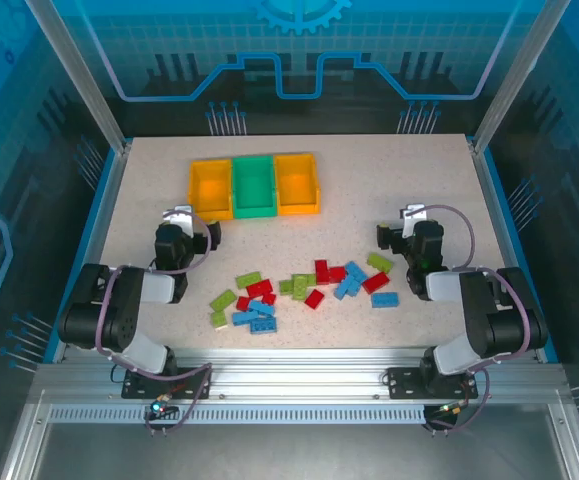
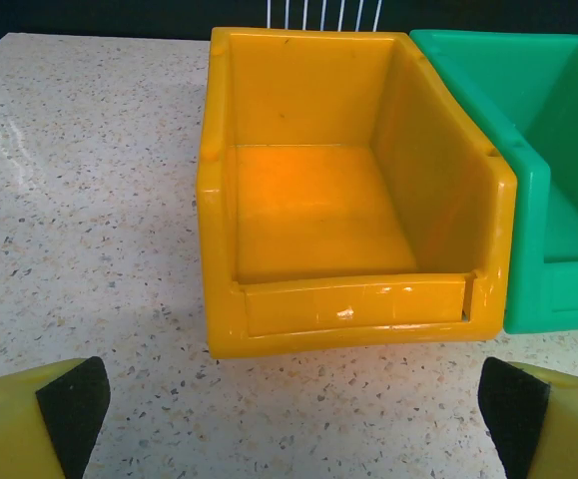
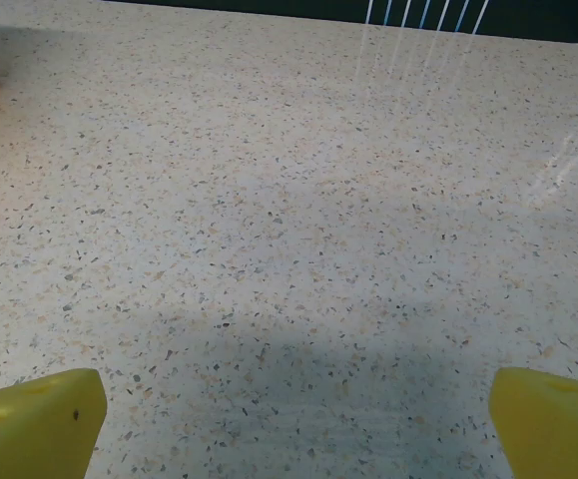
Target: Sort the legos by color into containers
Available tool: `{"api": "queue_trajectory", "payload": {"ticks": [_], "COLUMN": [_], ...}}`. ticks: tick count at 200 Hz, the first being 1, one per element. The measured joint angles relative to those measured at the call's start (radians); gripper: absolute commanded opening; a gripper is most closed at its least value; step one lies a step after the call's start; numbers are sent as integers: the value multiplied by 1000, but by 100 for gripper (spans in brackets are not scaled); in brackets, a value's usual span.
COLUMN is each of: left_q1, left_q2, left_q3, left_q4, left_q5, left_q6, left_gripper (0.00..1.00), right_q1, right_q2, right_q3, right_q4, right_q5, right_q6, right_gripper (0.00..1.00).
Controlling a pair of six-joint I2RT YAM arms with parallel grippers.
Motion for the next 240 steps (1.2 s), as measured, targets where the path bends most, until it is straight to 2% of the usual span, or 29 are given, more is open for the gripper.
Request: {"api": "queue_trajectory", "payload": {"ticks": [129, 142, 154, 168, 190, 217, 240], "left_q1": [0, 0, 0, 1, 7, 44, 67], "left_q2": [-2, -32, -88, -156, -228, -226, -148], "left_q3": [1, 14, 55, 148, 284, 422, 505], "left_q4": [-8, -82, -216, -385, -547, -723, -822], "left_q5": [-9, -43, -93, -161, -235, -262, -223], "left_q6": [-1, -8, -35, -66, -106, -160, -161], "left_gripper": [99, 99, 99, 99, 99, 97, 86], "right_q1": [-1, -2, -6, -12, -12, -10, 8], "right_q2": [-3, -24, -47, -68, -121, -138, -123], "right_q3": [7, 52, 141, 274, 413, 505, 540], "right_q4": [-21, -133, -290, -453, -622, -813, -937], "right_q5": [-20, -15, -16, -23, -63, -127, -182], "right_q6": [0, 3, 20, 48, 104, 174, 203], "right_gripper": [100, 100, 97, 96, 96, 94, 91]}}
